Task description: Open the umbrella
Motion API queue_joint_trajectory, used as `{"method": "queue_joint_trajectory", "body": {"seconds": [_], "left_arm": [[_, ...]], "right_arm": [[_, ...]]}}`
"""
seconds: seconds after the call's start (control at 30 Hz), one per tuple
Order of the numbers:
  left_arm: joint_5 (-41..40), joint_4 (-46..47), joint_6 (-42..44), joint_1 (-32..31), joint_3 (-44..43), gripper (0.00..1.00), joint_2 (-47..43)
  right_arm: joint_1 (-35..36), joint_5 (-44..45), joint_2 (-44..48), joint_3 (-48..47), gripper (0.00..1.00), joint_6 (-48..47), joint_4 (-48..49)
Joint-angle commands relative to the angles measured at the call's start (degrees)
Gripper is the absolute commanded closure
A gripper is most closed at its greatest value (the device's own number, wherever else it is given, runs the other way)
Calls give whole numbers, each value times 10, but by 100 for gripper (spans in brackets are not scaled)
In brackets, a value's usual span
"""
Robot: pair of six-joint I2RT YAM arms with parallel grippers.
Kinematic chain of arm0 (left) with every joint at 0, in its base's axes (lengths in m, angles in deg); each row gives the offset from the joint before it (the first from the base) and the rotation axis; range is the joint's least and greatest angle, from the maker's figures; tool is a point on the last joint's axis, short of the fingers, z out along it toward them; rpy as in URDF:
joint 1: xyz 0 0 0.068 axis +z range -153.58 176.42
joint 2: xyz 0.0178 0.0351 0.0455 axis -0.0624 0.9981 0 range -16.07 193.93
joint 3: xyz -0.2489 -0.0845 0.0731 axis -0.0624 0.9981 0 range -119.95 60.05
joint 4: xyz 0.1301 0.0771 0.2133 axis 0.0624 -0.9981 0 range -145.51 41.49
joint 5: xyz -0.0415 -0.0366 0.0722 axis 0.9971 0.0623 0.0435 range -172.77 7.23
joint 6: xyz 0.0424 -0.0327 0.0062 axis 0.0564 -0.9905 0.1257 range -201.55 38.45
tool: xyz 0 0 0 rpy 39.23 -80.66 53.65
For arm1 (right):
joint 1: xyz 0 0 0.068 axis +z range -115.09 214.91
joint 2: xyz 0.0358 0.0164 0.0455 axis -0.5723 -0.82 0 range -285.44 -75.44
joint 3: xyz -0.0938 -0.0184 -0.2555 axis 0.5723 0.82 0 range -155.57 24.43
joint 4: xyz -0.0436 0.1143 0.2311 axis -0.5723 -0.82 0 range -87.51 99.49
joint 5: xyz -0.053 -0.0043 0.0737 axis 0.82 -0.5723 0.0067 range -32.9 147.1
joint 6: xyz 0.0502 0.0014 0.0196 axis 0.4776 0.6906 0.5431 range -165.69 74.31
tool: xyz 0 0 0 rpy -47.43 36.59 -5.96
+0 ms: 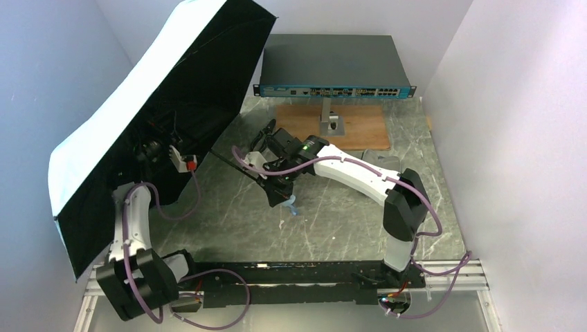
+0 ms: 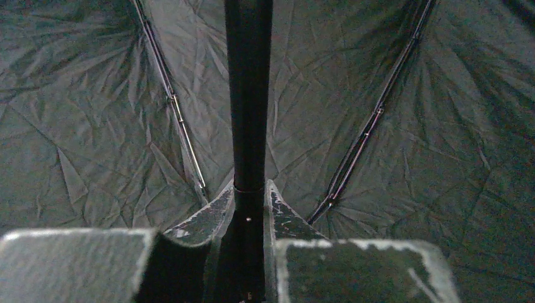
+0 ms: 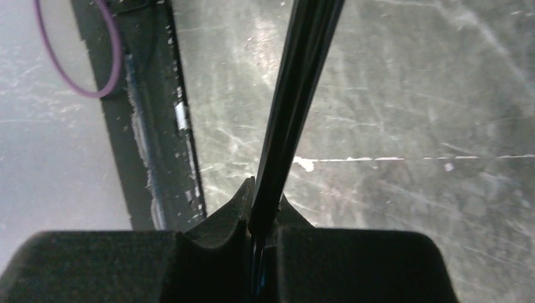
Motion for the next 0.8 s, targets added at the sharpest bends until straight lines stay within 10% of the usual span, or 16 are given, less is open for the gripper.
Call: {"method": "queue_joint_trajectory", "body": {"seconds": [0.0, 0.77], "left_arm": [[-379, 298, 34, 85, -100, 83, 70], [-469, 352, 55, 133, -296, 81, 205]], "right_arm": [[24, 3, 41, 70, 100, -182, -324], [41, 31, 58, 217, 100, -194, -326]]}}
